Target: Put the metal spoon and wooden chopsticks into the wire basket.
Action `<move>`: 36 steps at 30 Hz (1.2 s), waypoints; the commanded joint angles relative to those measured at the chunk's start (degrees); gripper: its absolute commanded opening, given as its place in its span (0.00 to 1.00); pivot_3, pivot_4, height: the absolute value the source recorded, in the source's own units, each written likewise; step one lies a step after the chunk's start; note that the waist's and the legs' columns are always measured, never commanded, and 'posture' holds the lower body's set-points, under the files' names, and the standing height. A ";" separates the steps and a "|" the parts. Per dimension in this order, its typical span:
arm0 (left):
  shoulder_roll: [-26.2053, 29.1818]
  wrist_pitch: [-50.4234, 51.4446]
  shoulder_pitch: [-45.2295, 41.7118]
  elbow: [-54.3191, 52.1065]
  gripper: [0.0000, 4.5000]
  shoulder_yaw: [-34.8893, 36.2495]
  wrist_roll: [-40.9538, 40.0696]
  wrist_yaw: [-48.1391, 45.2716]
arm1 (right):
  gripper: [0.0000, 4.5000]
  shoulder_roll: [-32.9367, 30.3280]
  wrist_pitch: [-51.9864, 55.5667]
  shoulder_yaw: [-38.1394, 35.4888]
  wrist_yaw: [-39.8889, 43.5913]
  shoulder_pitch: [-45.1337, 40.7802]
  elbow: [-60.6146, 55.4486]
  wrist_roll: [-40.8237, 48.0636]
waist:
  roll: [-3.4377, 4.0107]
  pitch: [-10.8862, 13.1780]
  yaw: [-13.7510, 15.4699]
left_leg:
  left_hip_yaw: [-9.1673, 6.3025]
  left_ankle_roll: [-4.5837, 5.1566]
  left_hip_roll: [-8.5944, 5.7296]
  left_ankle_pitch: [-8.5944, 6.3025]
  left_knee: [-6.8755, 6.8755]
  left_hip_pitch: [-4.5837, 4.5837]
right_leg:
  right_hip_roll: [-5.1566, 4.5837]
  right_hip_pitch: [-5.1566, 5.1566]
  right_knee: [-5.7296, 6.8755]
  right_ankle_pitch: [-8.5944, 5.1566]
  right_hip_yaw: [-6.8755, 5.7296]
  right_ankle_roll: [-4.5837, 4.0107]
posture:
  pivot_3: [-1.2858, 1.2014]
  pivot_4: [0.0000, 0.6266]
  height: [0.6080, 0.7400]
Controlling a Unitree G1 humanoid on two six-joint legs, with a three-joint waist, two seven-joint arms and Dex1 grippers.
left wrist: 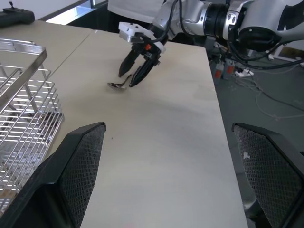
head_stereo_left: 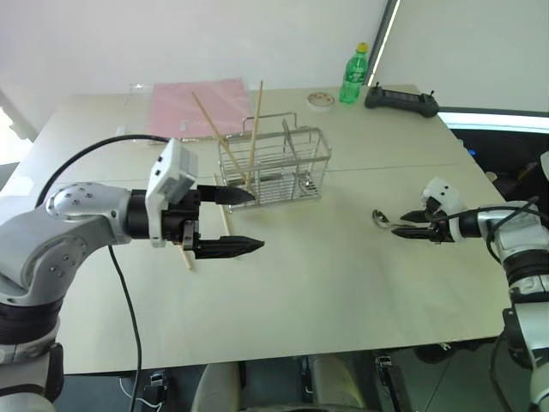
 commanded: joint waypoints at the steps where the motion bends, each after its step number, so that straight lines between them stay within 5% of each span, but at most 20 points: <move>1: -0.16 -0.58 -1.58 -0.23 1.00 0.94 -0.78 0.18 | 0.13 -0.99 1.90 -0.63 2.35 2.85 -3.47 0.46 | 0.01 0.00 -0.03 | 0.00 0.00 0.00 0.00 -0.02 0.01 | 0.00 0.00 0.01 -0.01 0.00 0.01 | 0.52 0.24 0.86; 3: -0.32 -0.85 -1.90 0.10 1.00 0.70 -0.60 -0.10 | 0.01 -1.45 2.31 -1.08 2.77 4.63 -5.35 0.48 | -0.03 -0.02 -0.05 | -0.02 0.00 0.02 0.00 -0.04 0.03 | 0.04 0.01 0.01 -0.02 0.00 0.03 | 0.52 0.24 0.86; 15: -1.69 -2.87 -4.38 3.60 1.00 -0.89 2.11 -1.91 | 0.01 -3.39 7.89 -9.54 -2.84 20.32 -27.65 5.70 | -0.04 -0.03 0.37 | -0.04 0.00 -0.01 0.00 -0.03 -0.01 | 0.02 0.02 0.00 -0.05 -0.01 0.07 | 0.52 0.24 0.86; 21: -2.87 -5.10 -6.76 7.52 1.00 -1.05 4.48 -2.22 | 0.01 -2.67 27.45 -20.52 -5.51 31.29 -63.34 23.71 | 0.20 0.11 -0.04 | -0.07 0.00 0.01 0.00 -0.04 -0.03 | 0.04 -0.07 0.07 -0.05 0.00 0.08 | 0.52 0.24 0.86; 25: -4.34 -6.21 -8.58 10.25 1.00 -0.47 5.39 -1.40 | 0.01 4.81 43.80 -26.61 -20.31 20.08 -76.07 42.39 | 0.16 0.17 -0.41 | -0.01 0.00 0.06 0.00 -0.01 0.04 | 0.05 -0.09 0.06 -0.04 0.03 0.08 | 0.52 0.24 0.86; 28: -5.52 -7.38 -9.58 11.92 1.00 -0.16 6.42 -0.80 | 0.01 11.08 47.44 -27.04 -31.21 9.38 -76.28 47.16 | 0.14 0.17 0.08 | -0.08 -0.01 0.05 -0.01 -0.04 0.02 | 0.07 -0.14 0.07 -0.01 0.00 0.02 | 0.52 0.24 0.86; 36: -7.33 -9.12 -11.68 15.01 1.00 0.46 8.01 0.62 | 0.01 24.72 36.68 -17.59 -44.44 -5.16 -65.05 36.94 | 0.08 0.14 0.18 | -0.09 0.00 -0.06 0.00 -0.01 -0.96 | -0.01 -0.89 0.02 0.13 0.01 0.23 | 0.52 0.24 0.86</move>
